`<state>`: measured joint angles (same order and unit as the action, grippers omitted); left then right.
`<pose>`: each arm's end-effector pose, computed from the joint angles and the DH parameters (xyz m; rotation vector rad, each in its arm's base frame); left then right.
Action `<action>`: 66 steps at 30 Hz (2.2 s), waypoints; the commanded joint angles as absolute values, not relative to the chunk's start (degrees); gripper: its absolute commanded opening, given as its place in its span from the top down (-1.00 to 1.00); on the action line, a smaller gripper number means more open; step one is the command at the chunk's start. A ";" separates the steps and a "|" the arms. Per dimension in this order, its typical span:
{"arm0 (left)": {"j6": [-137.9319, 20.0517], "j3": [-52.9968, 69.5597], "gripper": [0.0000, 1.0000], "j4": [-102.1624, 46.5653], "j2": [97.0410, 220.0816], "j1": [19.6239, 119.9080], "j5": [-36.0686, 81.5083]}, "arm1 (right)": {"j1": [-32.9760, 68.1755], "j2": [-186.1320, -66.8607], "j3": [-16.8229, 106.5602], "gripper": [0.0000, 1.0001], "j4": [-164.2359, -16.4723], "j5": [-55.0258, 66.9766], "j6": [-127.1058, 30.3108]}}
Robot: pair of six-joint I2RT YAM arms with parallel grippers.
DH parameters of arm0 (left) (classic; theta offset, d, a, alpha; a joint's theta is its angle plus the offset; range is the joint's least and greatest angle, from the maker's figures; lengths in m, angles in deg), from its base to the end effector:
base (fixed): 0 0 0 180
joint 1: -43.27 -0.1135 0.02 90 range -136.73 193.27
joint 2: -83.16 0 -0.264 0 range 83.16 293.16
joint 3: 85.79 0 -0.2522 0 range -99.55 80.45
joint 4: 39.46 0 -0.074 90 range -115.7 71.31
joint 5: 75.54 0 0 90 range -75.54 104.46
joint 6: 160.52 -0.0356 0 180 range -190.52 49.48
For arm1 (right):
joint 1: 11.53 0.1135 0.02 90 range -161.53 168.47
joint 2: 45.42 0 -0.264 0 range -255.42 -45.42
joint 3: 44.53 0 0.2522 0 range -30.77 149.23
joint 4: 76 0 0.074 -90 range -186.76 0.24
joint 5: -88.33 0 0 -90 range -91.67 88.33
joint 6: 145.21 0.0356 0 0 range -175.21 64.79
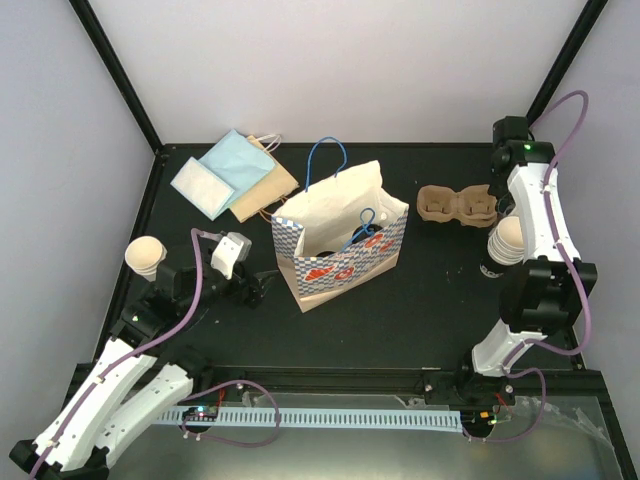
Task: Pack the takeout coffee
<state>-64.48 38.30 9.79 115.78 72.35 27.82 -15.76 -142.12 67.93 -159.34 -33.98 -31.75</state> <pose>0.1070 -0.0689 0.3080 0.5596 1.9898 -0.6191 0.3309 -0.0436 0.3480 0.7649 2.4816 -0.6546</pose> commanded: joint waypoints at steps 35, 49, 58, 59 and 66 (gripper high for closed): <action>-64.78 38.35 -0.96 7.97 115.82 72.16 28.48 | -15.93 -140.86 67.52 0.51 -157.60 -39.66 -30.73; -64.72 38.35 -0.96 7.96 115.83 72.16 28.50 | -16.03 -145.92 69.37 0.49 -158.75 -42.04 -30.25; -64.70 38.36 -0.96 7.97 115.85 72.18 28.43 | -16.04 -147.02 70.49 0.87 -158.73 -41.54 -30.71; -64.72 38.35 -0.96 7.92 115.85 72.18 28.42 | -16.09 -147.28 71.08 0.96 -159.12 -41.30 -30.65; -64.63 38.36 -0.96 7.93 116.00 72.13 28.33 | -16.05 -143.56 72.32 0.98 -159.90 -39.92 -31.02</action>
<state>-64.45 38.30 9.79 115.80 72.35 27.82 -15.76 -146.69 70.75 -159.38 -40.06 -31.03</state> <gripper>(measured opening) 0.979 0.028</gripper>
